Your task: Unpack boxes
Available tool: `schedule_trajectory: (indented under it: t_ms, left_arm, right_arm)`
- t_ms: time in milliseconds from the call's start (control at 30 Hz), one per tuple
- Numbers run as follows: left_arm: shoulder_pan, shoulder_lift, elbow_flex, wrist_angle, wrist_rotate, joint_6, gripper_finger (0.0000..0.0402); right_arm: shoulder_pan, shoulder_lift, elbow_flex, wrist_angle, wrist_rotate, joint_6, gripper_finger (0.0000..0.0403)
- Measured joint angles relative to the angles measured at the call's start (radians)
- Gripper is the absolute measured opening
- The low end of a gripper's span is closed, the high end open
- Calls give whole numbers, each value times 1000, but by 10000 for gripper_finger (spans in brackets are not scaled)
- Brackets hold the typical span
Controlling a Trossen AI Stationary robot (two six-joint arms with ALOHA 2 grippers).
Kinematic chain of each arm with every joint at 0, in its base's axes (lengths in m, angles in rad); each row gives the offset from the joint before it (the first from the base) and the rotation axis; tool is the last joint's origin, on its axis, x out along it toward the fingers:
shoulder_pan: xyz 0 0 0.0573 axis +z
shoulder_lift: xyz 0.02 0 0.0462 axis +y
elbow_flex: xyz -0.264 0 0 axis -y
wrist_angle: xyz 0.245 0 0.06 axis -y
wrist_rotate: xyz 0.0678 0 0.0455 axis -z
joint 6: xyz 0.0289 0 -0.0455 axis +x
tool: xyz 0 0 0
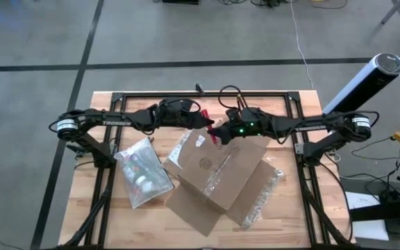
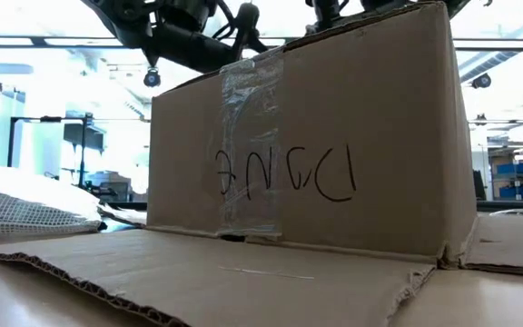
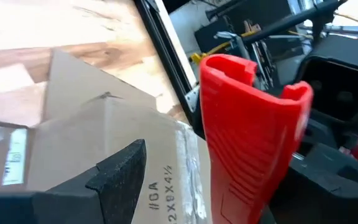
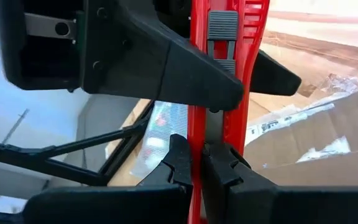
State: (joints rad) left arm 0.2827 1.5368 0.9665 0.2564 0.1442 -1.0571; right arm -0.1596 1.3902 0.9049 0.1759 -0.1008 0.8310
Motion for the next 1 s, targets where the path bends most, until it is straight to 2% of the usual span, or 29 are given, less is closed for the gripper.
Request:
schedule_trajectory:
  t_ms: [133, 200, 300, 433, 500, 733, 1000]
  left_arm:
    - [0, 0, 0, -6, -45, -7, 266]
    - [1, 0, 1, -6, -52, -6, 241]
    - [2, 0, 1, -15, -61, 13, 173]
    - [3, -3, 0, 17, -56, 53, 51]
    - [2, -5, 0, 40, -48, 71, 18]
    - [4, -10, 0, 32, 28, 100, 17]
    - [4, -51, 0, 33, 82, 132, 17]
  right_arm:
    - [0, 16, 49, -68, 1, -44, 0]
    - [0, 21, 68, -88, -1, -65, 3]
    - [0, 24, 98, -95, -4, -78, 5]
    - [0, 35, 114, -126, -4, -91, 4]
    - [0, 35, 117, -125, -3, -94, 3]
    - [-8, 2, 118, -147, -34, -190, 1]
    - [-24, -27, 119, -228, -208, -229, 10]
